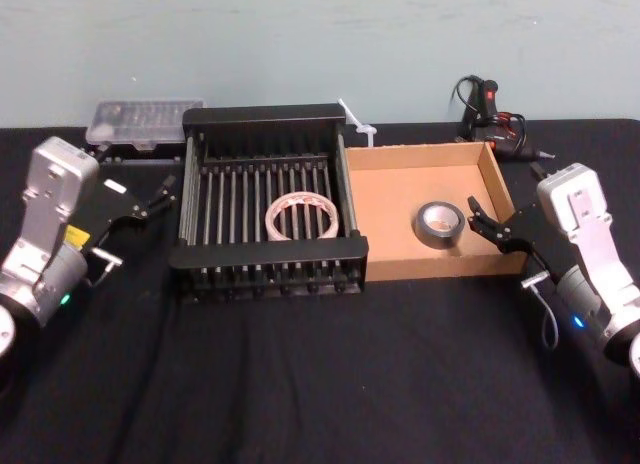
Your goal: Pick up the white tape and place it into the black box , Pick up the silver tape and place it into the brown box.
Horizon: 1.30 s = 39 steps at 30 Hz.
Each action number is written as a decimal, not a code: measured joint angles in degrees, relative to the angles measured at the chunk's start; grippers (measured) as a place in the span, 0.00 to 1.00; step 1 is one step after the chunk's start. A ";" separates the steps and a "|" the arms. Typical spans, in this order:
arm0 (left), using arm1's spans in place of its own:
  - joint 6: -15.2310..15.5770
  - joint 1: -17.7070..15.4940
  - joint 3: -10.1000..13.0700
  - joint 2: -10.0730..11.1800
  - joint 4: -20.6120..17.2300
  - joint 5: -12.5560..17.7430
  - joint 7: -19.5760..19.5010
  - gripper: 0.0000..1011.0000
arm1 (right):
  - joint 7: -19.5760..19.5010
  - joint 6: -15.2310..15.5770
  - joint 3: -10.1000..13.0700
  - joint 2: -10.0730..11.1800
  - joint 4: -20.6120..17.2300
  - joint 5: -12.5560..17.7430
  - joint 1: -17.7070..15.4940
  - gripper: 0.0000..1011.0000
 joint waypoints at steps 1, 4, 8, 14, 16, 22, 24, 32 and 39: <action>0.00 0.00 0.00 0.00 0.00 0.00 0.00 0.99 | 0.00 0.00 0.00 0.00 0.00 0.00 0.00 0.99; 0.00 0.00 0.00 0.00 0.00 0.00 0.00 0.99 | 0.00 0.00 0.00 0.00 0.00 0.00 0.00 0.99; 0.00 0.00 0.00 0.00 0.00 0.00 0.00 0.99 | 0.00 0.00 0.00 0.00 0.00 0.00 0.00 0.99; 0.00 0.00 0.00 0.00 0.00 0.00 0.00 0.99 | 0.00 0.00 0.00 0.00 0.00 0.00 0.00 0.99; 0.00 0.00 0.00 0.00 0.00 0.00 0.00 0.99 | 0.00 0.00 0.00 0.00 0.00 0.00 0.00 0.99; 0.00 0.00 0.00 0.00 0.00 0.00 0.00 0.99 | 0.01 0.00 0.00 0.00 0.00 0.00 0.00 0.99; 0.00 0.00 0.00 0.00 0.00 0.00 0.00 0.99 | 0.00 0.00 0.00 0.00 0.00 0.00 0.00 0.99; 0.00 0.00 0.00 0.00 0.00 0.00 0.00 0.99 | 0.00 0.00 0.00 0.00 0.00 0.00 0.00 0.99; 0.00 0.00 0.00 0.00 0.00 0.00 0.00 0.99 | 0.00 0.00 0.00 0.00 0.00 0.00 0.00 0.99</action>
